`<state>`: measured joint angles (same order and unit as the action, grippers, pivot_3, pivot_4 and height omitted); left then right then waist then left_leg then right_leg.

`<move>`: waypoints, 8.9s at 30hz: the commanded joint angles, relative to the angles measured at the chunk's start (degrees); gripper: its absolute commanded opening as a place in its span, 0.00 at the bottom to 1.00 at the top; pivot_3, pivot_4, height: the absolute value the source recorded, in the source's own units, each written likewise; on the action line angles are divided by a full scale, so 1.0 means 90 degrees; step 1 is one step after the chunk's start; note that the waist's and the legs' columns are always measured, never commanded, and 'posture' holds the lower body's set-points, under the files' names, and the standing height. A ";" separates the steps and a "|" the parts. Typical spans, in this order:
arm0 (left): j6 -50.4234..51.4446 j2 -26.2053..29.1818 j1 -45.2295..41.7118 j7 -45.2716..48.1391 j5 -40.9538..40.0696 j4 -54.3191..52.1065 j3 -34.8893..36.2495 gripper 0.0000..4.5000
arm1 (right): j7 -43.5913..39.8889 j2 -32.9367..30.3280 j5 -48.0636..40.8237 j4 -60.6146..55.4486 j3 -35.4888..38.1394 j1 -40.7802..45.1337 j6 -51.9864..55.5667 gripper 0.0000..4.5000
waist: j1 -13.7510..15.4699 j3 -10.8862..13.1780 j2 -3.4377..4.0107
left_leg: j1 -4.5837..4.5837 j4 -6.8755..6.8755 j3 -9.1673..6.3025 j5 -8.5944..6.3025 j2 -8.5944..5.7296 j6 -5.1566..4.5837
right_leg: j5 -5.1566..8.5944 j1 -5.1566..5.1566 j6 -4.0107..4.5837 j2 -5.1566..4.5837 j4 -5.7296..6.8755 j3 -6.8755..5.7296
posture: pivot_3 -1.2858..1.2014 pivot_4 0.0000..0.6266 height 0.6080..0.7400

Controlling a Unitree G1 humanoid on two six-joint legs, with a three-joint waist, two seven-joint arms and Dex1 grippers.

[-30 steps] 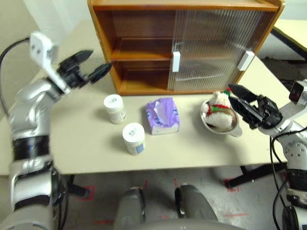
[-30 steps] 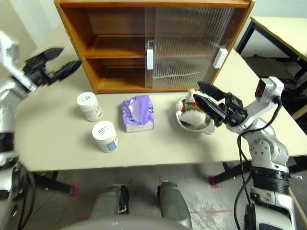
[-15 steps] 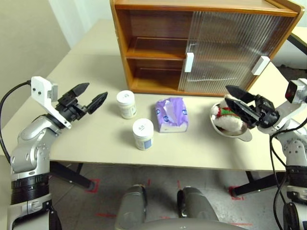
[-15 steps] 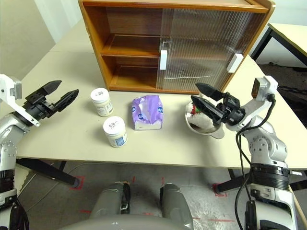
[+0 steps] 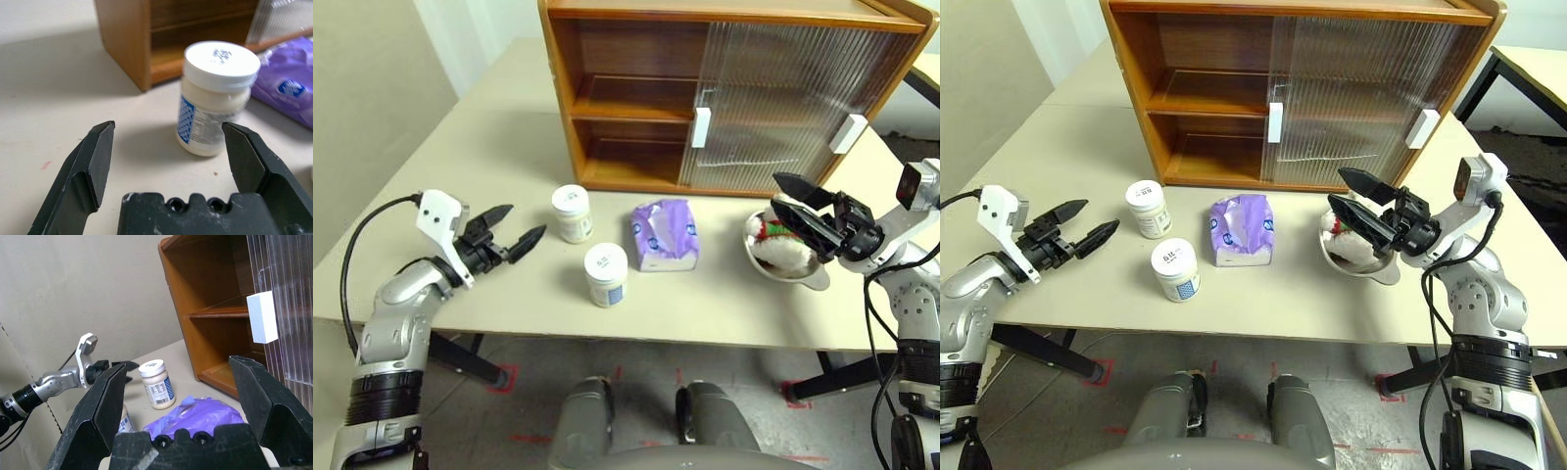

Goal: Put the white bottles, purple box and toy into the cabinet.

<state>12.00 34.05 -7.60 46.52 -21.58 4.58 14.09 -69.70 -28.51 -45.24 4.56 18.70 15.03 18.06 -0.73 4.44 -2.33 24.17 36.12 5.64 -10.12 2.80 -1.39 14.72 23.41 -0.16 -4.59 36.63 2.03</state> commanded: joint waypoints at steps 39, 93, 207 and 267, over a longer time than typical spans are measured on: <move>-0.0079 -0.0596 -0.1453 0.0003 0.1056 0.1863 -0.1566 0.86 | 0.0059 0.0005 -0.0083 -0.0308 -0.0135 0.0005 0.0073 1.00 | -0.0016 0.0017 0.0021 | 0.0016 -0.0011 0.0001 0.0001 -0.0005 -0.0001 | 0.0017 -0.0014 -0.0004 0.0001 -0.0029 -0.0007 | 0.50 0.08 1.00; -0.2179 -0.2458 -0.5988 -0.3262 0.2666 0.7483 -0.1597 0.67 | 0.0862 0.0784 0.0474 -0.0828 -0.0807 -0.0291 -0.0721 1.00 | -0.0373 0.0022 -0.0003 | 0.0057 0.0012 -0.0007 0.0005 -0.0010 -0.0007 | -0.0019 -0.0009 -0.0122 0.0062 -0.0026 -0.0009 | 0.47 0.09 1.00; -0.2049 -0.2104 -0.5250 -0.3989 0.3595 0.6329 -0.2111 0.01 | 0.0617 0.0816 0.0336 -0.0583 -0.0832 -0.0110 -0.0729 1.00 | -0.0518 0.0004 -0.0026 | 0.0025 0.0028 -0.0001 0.0007 -0.0014 -0.0002 | -0.0056 -0.0018 -0.0110 0.0069 0.0028 -0.0008 | 0.47 0.04 1.00; -0.2392 -0.2415 -0.6483 -0.4409 0.5059 0.7946 -0.3294 0.01 | 0.1308 0.0691 0.0133 -0.1661 -0.0500 -0.1036 -0.0783 1.00 | -0.1241 0.0003 -0.0026 | 0.0033 0.0028 -0.0031 0.0007 -0.0015 -0.0001 | -0.0044 -0.0015 -0.0120 0.0061 0.0028 -0.0010 | 0.41 0.05 1.00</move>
<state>-8.93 12.95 -64.66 6.20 23.03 75.22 -14.74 -58.25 -21.82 -43.35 -9.16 13.40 6.12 11.30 -11.90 4.46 -2.56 24.47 36.37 5.35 -10.06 2.66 -1.40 14.32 23.27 -1.25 -4.04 36.89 1.95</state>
